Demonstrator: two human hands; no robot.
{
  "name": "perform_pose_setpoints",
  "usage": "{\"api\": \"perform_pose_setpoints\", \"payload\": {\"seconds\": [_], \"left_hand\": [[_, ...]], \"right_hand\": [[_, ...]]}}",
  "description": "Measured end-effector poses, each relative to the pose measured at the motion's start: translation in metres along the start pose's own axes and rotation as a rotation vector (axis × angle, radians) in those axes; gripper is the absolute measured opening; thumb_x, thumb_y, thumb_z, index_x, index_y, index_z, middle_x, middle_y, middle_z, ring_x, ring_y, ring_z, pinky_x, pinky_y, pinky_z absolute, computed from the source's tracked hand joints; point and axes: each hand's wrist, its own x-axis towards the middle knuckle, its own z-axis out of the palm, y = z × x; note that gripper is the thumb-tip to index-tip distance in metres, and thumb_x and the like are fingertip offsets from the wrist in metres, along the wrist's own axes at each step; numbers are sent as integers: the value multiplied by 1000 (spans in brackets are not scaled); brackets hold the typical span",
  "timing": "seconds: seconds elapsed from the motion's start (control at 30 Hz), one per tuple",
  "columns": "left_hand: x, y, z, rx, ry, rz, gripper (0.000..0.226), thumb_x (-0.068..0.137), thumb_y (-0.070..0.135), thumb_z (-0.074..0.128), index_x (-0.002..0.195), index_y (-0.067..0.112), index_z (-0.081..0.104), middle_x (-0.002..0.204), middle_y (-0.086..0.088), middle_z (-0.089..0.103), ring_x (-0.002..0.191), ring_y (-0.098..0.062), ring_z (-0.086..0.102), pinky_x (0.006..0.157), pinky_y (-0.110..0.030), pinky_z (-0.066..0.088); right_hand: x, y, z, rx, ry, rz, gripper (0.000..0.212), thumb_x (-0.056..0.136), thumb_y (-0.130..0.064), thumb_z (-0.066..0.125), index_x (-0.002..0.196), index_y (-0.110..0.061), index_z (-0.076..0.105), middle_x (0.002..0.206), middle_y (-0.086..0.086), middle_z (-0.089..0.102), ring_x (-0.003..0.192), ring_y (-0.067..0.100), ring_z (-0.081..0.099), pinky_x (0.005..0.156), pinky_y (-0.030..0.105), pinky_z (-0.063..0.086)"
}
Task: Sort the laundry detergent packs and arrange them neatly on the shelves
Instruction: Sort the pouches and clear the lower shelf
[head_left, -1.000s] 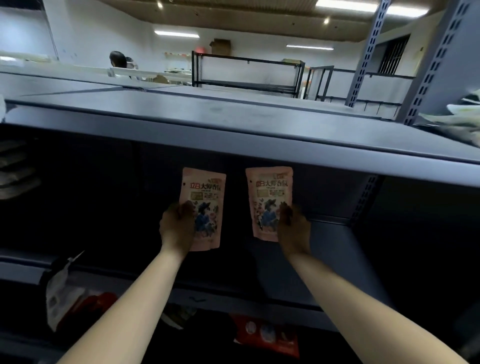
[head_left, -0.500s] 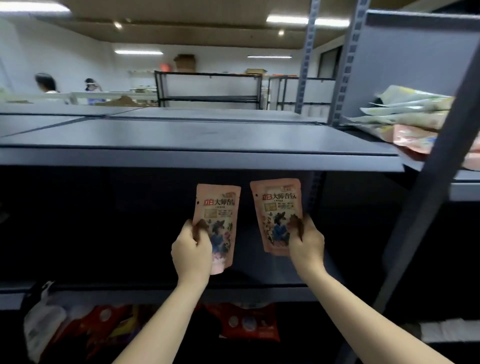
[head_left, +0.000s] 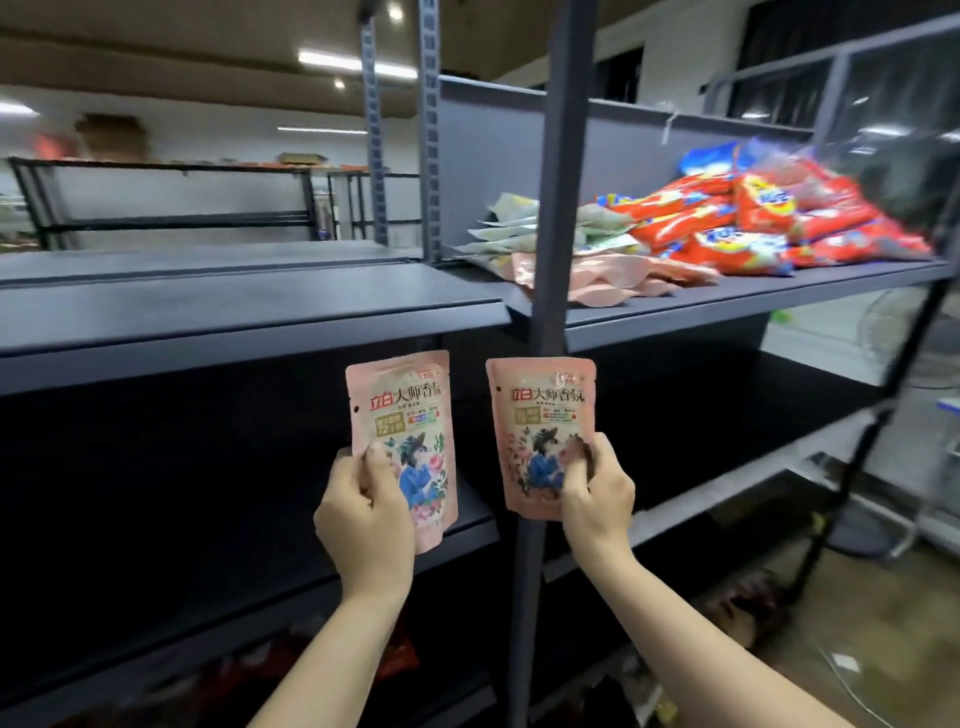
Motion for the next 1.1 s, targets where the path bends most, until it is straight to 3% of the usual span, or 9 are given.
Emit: {"api": "perform_pose_setpoints", "payload": {"seconds": [0.13,0.23,0.43,0.63,0.73,0.87,1.0,1.1], "left_hand": [[-13,24,27,-113,-90,17,25,95,32,52,71,29,58,71,11,67,69,2,65,55,-22,48],[-21,42,52,-183,-137,30,25,94,30,55,72,24,64,72,10,70,71,-3,68,59,-30,55],[-32,77,123,-226,-116,155,26,96,30,52,74,21,62,71,7,68,72,-11,67,63,-43,56],[-32,120,224,-273,13,196,23,95,29,53,76,23,63,73,14,67,71,-3,65,66,-36,57],[-14,142,267,-257,110,267,25,95,29,52,85,11,68,78,6,69,73,-7,64,69,-35,55],[17,170,306,-130,298,395,30,93,33,52,88,12,72,79,0,70,69,-9,59,61,-17,44],[53,190,335,110,487,438,35,92,44,47,105,25,73,97,-1,74,85,-20,66,61,-24,41],[81,194,350,236,518,401,34,93,45,45,111,31,70,103,-1,72,91,-26,64,64,-24,34]], "right_hand": [[26,5,-40,4,99,28,12,95,-17,46,90,-22,55,78,-12,63,73,3,62,60,31,53],[51,7,-62,30,142,22,12,98,-25,46,92,-21,56,81,-12,63,76,7,63,62,35,56],[117,22,-99,114,188,-32,12,98,-29,47,92,-24,56,83,-17,61,78,3,63,60,23,52],[214,45,-137,195,200,-93,12,99,-32,46,94,-26,56,87,-10,63,81,4,63,59,15,51],[266,55,-152,215,217,-99,12,99,-32,45,94,-26,55,85,-12,61,77,0,60,58,10,45],[323,69,-160,234,178,-83,19,100,-30,43,104,-21,59,84,-13,58,73,-5,53,54,-1,36],[361,76,-157,254,147,-110,21,99,-23,44,107,-15,63,93,-6,61,82,10,56,65,7,39],[384,76,-150,283,172,-125,20,99,-20,45,105,-13,64,91,-7,59,80,9,54,61,0,37]]}}
